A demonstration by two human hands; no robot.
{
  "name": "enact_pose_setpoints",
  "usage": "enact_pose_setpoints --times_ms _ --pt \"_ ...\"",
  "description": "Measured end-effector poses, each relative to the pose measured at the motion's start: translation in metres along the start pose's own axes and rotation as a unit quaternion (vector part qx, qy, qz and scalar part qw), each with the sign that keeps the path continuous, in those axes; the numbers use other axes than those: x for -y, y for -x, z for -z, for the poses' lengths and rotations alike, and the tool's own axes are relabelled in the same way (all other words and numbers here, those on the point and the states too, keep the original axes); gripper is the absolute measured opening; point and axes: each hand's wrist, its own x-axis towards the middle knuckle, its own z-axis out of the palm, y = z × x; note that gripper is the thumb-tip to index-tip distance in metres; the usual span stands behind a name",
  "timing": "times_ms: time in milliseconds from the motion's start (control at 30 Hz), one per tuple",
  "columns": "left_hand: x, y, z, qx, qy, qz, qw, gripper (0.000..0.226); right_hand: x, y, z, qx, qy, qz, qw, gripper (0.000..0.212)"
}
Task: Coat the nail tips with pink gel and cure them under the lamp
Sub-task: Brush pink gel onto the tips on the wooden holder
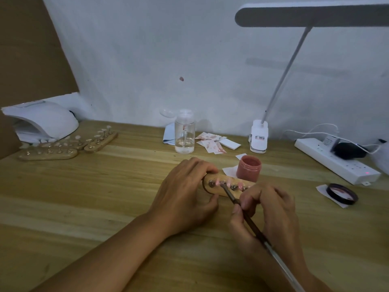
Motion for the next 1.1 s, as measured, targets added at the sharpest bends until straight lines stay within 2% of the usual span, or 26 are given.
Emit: enact_pose_setpoints --times_ms 367,533,633,767,833,933,1100 --pt "0.002 -0.001 -0.002 0.011 0.01 0.012 1.0 0.04 0.001 -0.002 -0.002 0.01 -0.003 -0.024 1.0 0.008" --pt "0.009 -0.002 -0.005 0.036 0.024 0.042 0.998 0.036 0.004 -0.006 0.004 -0.025 -0.105 -0.139 0.984 0.015" --pt "0.014 -0.002 -0.008 0.067 0.033 0.072 0.995 0.041 0.002 -0.015 0.01 -0.032 -0.15 -0.167 0.974 0.003" --pt "0.019 -0.001 -0.012 0.087 0.055 0.091 0.991 0.04 -0.016 -0.028 0.019 -0.056 -0.205 -0.238 0.948 0.018" --pt "0.021 -0.002 -0.012 0.094 0.069 0.1 0.988 0.041 -0.03 -0.042 0.023 -0.035 -0.176 -0.279 0.943 0.021" --pt "0.023 -0.004 -0.012 0.096 0.086 0.114 0.985 0.043 -0.056 -0.062 0.025 0.026 -0.118 -0.368 0.922 0.006" --pt "0.02 -0.005 -0.01 0.087 0.099 0.121 0.984 0.046 -0.08 -0.08 0.024 0.087 -0.072 -0.405 0.907 0.013"
